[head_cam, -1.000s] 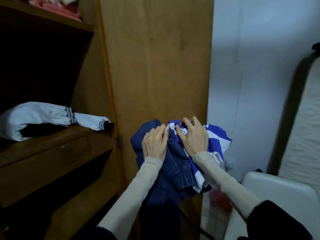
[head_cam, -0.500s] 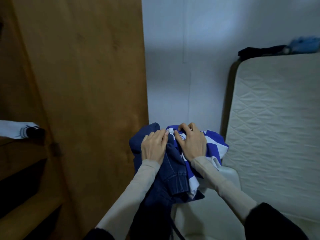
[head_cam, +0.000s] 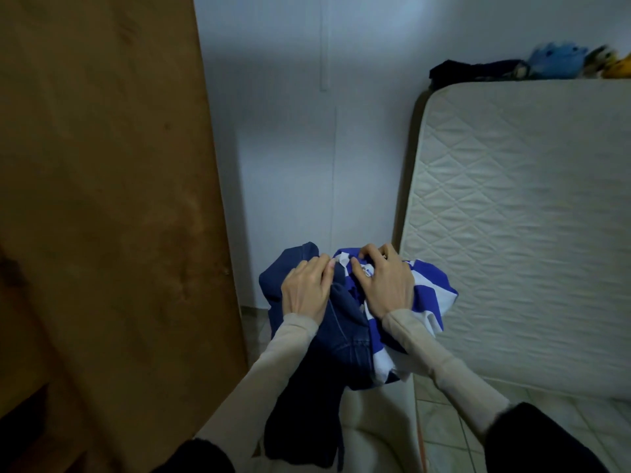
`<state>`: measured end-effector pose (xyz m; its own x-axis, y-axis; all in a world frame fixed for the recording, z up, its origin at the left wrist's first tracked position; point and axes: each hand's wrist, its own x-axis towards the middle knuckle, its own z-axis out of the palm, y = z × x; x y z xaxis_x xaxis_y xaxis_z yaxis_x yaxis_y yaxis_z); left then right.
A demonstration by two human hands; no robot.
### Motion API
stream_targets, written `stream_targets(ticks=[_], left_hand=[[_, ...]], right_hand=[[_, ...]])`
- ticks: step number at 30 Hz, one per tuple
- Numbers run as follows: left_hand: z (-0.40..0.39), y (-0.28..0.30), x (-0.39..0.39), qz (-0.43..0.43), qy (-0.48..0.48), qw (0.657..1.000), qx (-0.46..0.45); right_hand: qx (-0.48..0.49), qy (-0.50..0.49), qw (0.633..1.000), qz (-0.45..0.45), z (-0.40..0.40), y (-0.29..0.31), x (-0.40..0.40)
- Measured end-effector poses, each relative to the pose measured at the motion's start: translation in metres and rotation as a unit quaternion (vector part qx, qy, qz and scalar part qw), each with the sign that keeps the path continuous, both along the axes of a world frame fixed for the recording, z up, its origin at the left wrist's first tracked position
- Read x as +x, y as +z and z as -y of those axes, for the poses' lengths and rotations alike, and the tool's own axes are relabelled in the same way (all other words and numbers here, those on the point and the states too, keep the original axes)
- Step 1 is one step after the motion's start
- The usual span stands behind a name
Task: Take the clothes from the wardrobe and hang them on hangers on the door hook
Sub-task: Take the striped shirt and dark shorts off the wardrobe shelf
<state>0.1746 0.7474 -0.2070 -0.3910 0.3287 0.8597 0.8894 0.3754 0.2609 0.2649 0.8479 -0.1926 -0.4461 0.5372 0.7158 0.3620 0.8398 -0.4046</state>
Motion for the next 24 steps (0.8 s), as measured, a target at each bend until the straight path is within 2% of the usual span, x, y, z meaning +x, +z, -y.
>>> stream_targets(ticks=[4, 9, 11, 14, 16, 19, 24], left_hand=[[-0.016, -0.018, 0.003, 0.02, -0.006, 1.0, -0.016], [-0.036, -0.061, -0.009, -0.009, -0.005, 0.999, -0.046], [-0.039, -0.078, -0.01, 0.039, -0.028, 0.998, -0.05], [-0.042, -0.109, -0.014, 0.094, -0.062, 0.992, -0.051], [-0.044, -0.131, -0.019, 0.078, -0.045, 0.993, -0.071], [-0.046, -0.161, -0.024, 0.064, -0.022, 0.993, -0.101], [-0.048, -0.214, -0.034, 0.089, -0.021, 0.989, -0.119]], right_hand=[[-0.036, -0.012, 0.999, 0.016, -0.012, -0.02, 0.004], [-0.065, -0.024, 0.995, 0.072, -0.024, -0.057, 0.0], [-0.075, -0.033, 0.992, 0.097, -0.03, -0.072, -0.003], [-0.087, -0.036, 0.992, 0.083, -0.035, -0.103, -0.012], [-0.065, -0.039, 0.994, 0.076, -0.035, -0.126, -0.017], [-0.103, -0.037, 0.989, 0.102, -0.039, -0.156, -0.022], [-0.13, -0.033, 0.982, 0.132, -0.042, -0.205, -0.03]])
